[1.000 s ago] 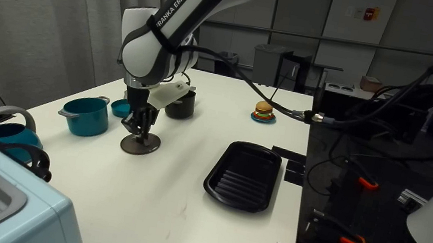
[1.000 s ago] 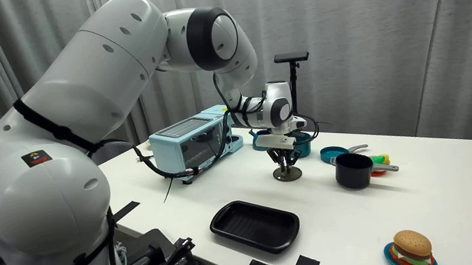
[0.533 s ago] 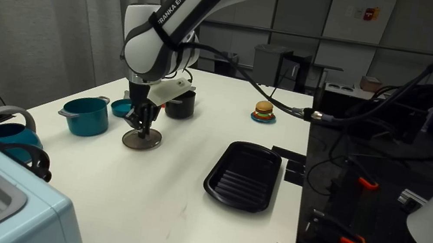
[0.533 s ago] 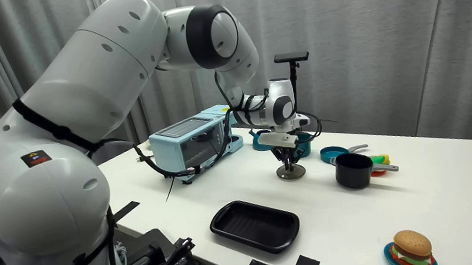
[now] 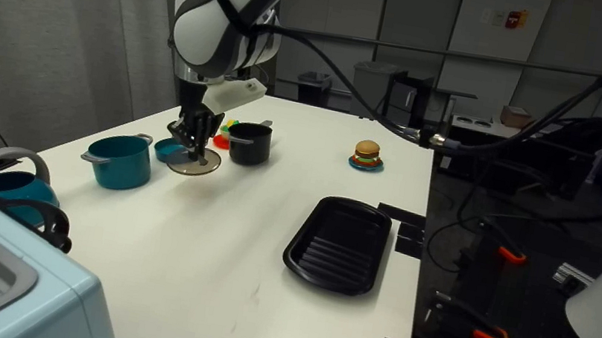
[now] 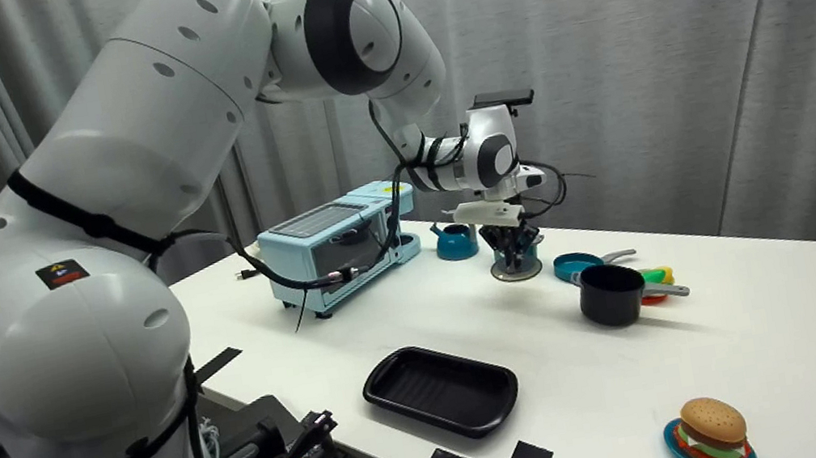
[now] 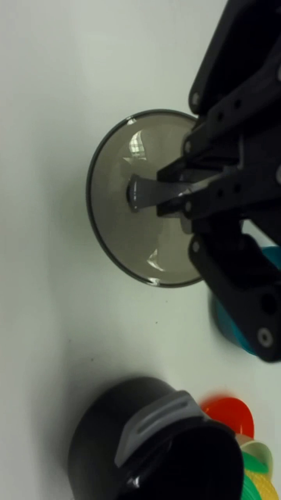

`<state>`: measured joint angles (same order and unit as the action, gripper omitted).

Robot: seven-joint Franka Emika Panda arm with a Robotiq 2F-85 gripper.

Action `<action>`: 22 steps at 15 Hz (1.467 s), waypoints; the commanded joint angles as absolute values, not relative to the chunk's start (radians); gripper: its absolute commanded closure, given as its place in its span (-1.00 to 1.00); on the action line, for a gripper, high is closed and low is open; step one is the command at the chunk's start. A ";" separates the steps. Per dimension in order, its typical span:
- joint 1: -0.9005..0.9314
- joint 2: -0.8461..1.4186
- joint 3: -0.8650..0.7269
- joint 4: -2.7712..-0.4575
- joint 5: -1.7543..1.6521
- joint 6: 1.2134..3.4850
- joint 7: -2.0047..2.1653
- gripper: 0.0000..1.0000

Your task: Put the lid on the black pot

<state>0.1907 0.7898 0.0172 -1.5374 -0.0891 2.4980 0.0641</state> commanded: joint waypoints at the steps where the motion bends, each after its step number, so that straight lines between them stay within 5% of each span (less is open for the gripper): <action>1: 0.185 0.746 -0.011 -1.557 -0.102 2.494 0.091 0.93; 22: 0.110 0.692 -0.163 -1.589 -0.112 2.522 0.225 0.93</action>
